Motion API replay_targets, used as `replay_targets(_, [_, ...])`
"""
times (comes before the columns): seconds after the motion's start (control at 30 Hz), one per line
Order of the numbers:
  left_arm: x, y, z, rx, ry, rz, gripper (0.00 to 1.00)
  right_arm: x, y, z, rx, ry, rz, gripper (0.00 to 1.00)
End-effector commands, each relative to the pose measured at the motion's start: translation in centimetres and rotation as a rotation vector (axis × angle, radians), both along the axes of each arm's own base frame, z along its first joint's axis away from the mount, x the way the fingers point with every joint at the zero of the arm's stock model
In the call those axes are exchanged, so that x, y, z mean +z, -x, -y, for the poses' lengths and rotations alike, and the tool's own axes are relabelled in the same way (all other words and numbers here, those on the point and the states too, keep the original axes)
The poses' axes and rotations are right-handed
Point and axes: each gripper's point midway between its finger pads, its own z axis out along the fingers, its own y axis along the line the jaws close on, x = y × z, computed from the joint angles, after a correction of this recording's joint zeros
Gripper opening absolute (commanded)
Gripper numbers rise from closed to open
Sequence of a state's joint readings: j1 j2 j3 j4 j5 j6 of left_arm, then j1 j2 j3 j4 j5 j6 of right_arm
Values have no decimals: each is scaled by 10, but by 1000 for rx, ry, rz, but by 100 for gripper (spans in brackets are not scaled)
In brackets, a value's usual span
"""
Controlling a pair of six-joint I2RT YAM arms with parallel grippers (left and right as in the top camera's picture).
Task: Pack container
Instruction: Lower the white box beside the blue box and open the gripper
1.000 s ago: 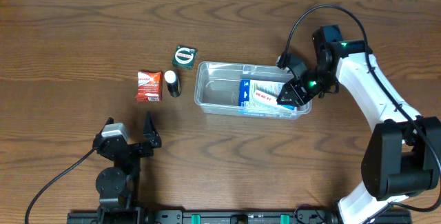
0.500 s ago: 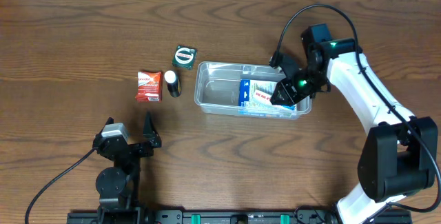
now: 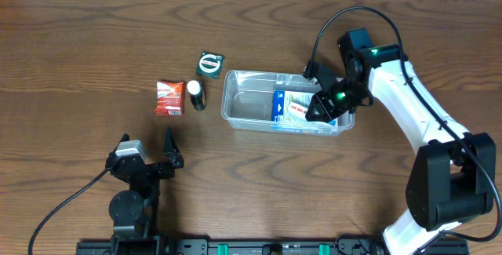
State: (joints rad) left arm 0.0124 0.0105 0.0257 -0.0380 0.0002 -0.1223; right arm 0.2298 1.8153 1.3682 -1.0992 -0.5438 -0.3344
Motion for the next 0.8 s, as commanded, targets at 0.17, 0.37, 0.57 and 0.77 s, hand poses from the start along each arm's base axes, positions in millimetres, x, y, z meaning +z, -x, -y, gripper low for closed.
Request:
replay_targets(0.17, [-18,1,-3,13,-14,-53,98,-8,1,-3,-15,3,-9,11])
replay_targets(0.37, [-18,1,-3,13,-14,-53,98,-11,-1,-2,-15,7,2,11])
replay_targets(0.57, [-18,1,-3,13,-14,-53,98,-13,-2,0,-16,22,8,11])
replay_targets(0.77, [-18,1,-3,13,-14,-53,98,-15,-1,2,-16,34,4,11])
